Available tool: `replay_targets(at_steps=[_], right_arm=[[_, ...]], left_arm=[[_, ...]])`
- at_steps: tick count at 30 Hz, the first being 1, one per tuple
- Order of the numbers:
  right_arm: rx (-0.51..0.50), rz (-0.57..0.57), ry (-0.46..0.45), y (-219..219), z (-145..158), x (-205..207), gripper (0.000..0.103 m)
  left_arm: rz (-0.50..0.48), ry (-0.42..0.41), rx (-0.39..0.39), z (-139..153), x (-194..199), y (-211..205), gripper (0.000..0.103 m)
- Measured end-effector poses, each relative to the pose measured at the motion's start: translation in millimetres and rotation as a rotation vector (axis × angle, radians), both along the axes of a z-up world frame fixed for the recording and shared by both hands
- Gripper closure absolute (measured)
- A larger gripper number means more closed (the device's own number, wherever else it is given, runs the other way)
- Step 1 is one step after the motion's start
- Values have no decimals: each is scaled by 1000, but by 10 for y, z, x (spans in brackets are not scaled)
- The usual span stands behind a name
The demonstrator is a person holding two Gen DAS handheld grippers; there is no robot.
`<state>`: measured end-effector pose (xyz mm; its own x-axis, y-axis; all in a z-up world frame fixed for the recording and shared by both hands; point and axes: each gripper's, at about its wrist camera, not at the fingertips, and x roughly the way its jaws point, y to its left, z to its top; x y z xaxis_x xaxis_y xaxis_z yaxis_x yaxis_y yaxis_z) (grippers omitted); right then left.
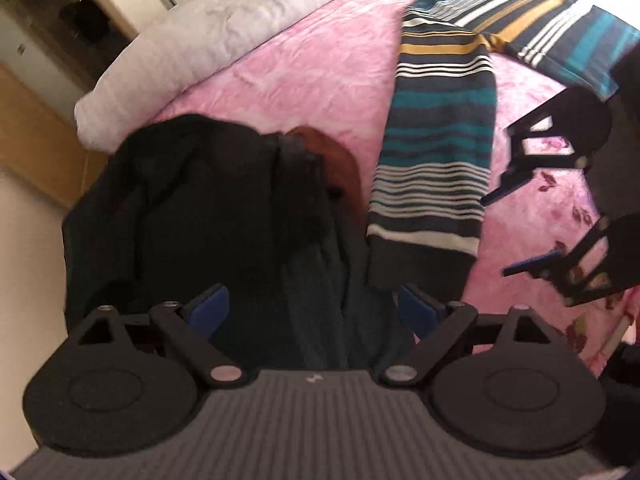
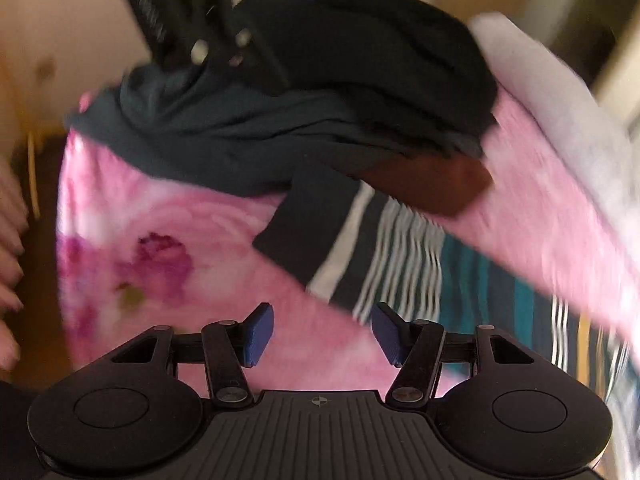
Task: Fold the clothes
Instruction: 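Grasp the dark sleeve cuff with the right gripper and lift it across the body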
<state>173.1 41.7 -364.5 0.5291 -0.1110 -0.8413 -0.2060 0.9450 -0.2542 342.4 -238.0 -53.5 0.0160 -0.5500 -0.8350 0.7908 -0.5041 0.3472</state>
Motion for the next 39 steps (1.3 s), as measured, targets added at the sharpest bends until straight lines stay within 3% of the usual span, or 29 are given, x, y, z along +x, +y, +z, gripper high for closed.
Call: replay_targets(at_steps=[3,6,7,8,9,11,14,21,24,29,33,36,39], right_arm=[[-131,111,8,80,-255,132,46],[-192,175,-13,95,-366,193,47],[-199,189,-19,98,-387,211,52],[-199,201,-19,100,-398,227,70],[-198,212,-20,101,-410,243,82],[-187,221,-24,85,-402,265,91],[-127,166,-65,-60,-185,230,93],[80,-240,-280,-941,761,108,93],[157,-466,-367,-1493,1081,-58,94],[290,-729,-486,-2376,1458,-546,94],[334,-922,-658,-3054,1836,-1305,94],[309,-1138,-814,-3496,2000,-2189,100],[296,-1426,-838,-3746,1712,-3188,100]], left_arm=[[46,24,12,-101,103,50,13],[84,39,32,-165,176,108,13],[94,42,36,-180,196,123,13],[105,45,41,-196,206,145,13],[113,47,46,-206,214,152,13],[125,52,46,-191,226,154,13],[126,65,38,-146,197,104,13],[64,79,-18,41,-167,-294,13],[31,85,-53,216,-522,-500,13],[-24,95,-111,507,-1116,-842,14],[-60,107,-150,668,-1705,-970,13],[-84,111,-115,603,-2174,-972,13],[-145,111,-44,392,-2662,-947,13]])
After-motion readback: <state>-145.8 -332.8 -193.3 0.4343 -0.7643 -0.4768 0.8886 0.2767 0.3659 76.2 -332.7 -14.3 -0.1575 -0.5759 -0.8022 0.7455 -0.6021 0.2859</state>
